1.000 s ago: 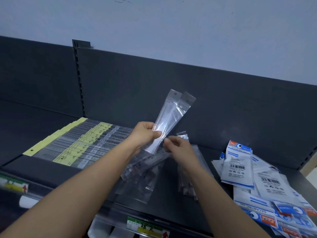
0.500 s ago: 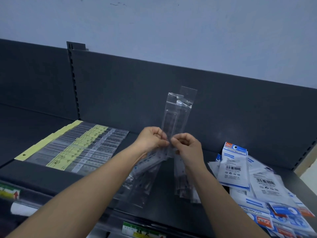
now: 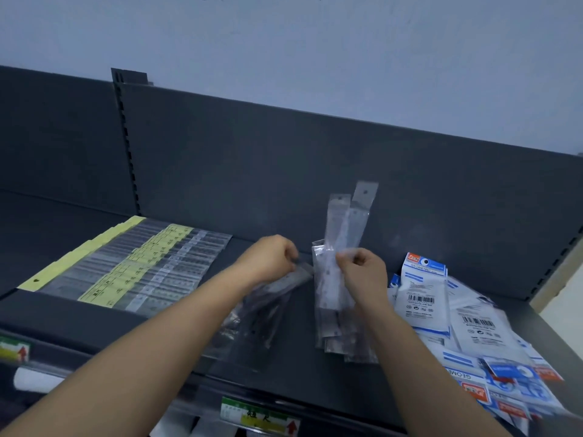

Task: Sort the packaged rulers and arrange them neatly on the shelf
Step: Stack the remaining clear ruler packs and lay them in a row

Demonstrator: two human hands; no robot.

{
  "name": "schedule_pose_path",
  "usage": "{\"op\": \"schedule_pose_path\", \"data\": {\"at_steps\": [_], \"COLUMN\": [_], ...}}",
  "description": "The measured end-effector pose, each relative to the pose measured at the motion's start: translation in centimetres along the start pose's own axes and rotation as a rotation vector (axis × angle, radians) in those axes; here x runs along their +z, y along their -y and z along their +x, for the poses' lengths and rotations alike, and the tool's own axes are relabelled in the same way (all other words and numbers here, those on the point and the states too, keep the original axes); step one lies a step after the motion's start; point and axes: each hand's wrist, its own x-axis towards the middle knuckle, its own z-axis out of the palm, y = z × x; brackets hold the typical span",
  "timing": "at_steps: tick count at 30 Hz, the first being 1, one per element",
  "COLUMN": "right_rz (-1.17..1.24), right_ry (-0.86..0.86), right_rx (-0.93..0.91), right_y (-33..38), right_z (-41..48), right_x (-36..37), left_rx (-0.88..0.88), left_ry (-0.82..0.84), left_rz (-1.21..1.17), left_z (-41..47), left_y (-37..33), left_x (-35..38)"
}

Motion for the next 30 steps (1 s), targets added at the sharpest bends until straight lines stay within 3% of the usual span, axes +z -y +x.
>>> {"op": "schedule_pose_path", "data": {"at_steps": [3,5,9,12,16,20,24,30], "right_rz": [-0.333,-0.537,-0.787,-0.825,-0.728,-0.296,0.05,0.221], "right_ry": [0.046,0.114,0.134,0.111,0.107,0.266,0.415,0.348], "right_rx": [0.028,0.035,-0.039,-0.082,-0.181,-0.153,-0.029,0.019], "right_y": [-0.9,-1.3,-1.5,-1.2,-0.8,1.2,3.3,4.3], "right_z": [0.3,-0.1,-0.6,-0.9,-1.3,-2.4,-3.3,-3.1], "right_x": [-1.1,-1.4,-1.2,-1.1,-0.5,0.8,1.7,1.6], "left_rx": [-0.164,-0.234,-0.268,-0.297,-0.317,-0.259,-0.172,-0.178], "left_ry": [0.172,0.249,0.262,0.244,0.062,0.006,0.055,0.082], "left_rz": [0.35,0.402,0.295,0.053,-0.407,-0.787,-0.907,-0.97], "left_z": [-0.4,-0.8,-0.8,-1.1,-1.2,-1.5,-1.7,-1.6], "left_y": [1.7,2.0,2.4,2.8,3.4,2.2,1.1,1.3], "left_x": [-0.4,-0.1,0.0,-0.1,-0.6,-1.5,-2.0,-2.1]}}
